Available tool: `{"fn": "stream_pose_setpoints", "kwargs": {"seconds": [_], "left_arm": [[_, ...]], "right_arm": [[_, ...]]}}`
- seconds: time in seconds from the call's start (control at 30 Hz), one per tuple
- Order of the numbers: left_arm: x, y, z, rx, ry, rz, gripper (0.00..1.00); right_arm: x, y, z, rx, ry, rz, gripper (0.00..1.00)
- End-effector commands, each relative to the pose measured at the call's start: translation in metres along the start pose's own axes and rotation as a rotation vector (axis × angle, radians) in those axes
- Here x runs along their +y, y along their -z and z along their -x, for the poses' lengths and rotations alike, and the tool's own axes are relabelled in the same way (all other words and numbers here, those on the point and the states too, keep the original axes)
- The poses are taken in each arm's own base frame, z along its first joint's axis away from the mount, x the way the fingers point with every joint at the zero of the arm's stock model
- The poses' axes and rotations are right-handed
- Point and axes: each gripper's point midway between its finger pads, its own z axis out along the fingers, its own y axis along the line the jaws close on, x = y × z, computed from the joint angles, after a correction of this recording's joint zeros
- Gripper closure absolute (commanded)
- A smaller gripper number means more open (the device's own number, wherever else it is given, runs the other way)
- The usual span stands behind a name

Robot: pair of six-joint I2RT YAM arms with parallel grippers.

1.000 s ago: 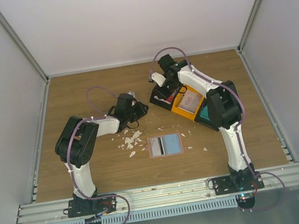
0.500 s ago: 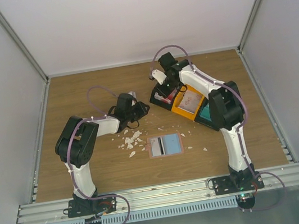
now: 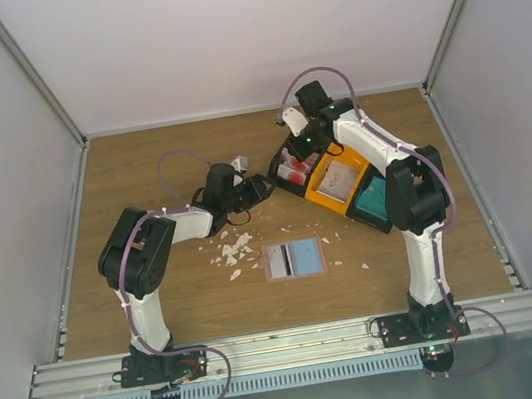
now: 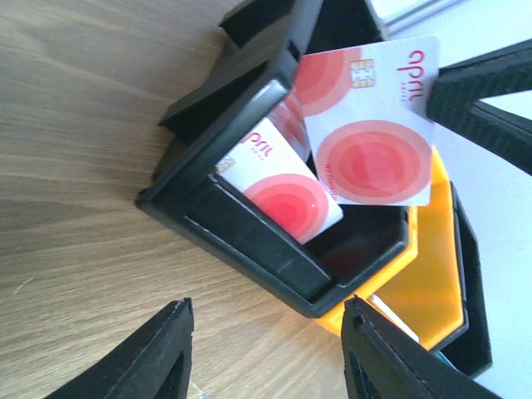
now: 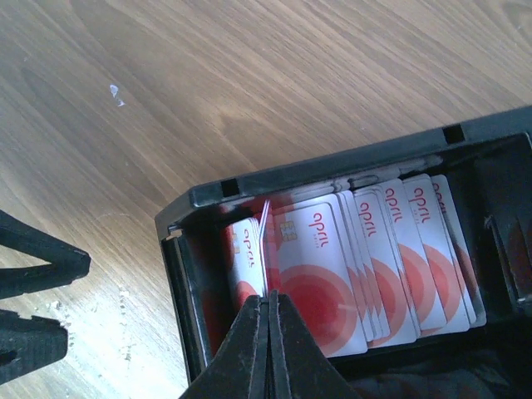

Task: Put the credit cards into the card holder
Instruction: Pick up the credit card from the storage box.

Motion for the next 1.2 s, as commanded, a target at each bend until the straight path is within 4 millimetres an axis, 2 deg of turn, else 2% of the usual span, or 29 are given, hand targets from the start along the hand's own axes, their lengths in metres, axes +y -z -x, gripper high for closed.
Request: {"fn": "stream_pose_setpoints", "kwargs": {"seconds": [0.0,0.3,0.43,0.6,0.77,0.93,1.07,1.17], "left_arm": [[-0.022,0.001,0.005,-0.016,-0.059,-0.113,0.47],[-0.051,0.004,0.011,-0.011,-0.111,-0.236,0.32],[-0.064,0.007,0.015,-0.013,-0.131,-0.276,0.28],[-0.083,0.008,0.025,-0.013,-0.152,-0.332,0.21],[-0.105,0.007,0.033,0.004,-0.140,-0.426,0.15],[-0.113,-0.006,0.029,0.078,-0.104,-0.497,0.14],[-0.126,-0.003,0.026,0.100,-0.120,-0.579,0.14],[-0.133,-0.002,0.022,0.119,-0.156,-0.619,0.15]], "right_arm": [[-0.005,0.029,0.019,-0.106,-0.049,0.015,1.00],[-0.020,0.060,0.030,-0.217,-0.138,0.053,0.99],[-0.020,0.068,0.032,-0.246,-0.161,0.087,1.00],[-0.015,0.082,0.032,-0.293,-0.191,0.165,1.00],[-0.006,0.108,0.032,-0.379,-0.242,0.297,0.99],[0.001,0.129,0.029,-0.442,-0.274,0.397,0.99],[0.009,0.136,0.025,-0.455,-0.285,0.449,0.99],[0.015,0.135,0.020,-0.454,-0.297,0.484,0.99]]}}
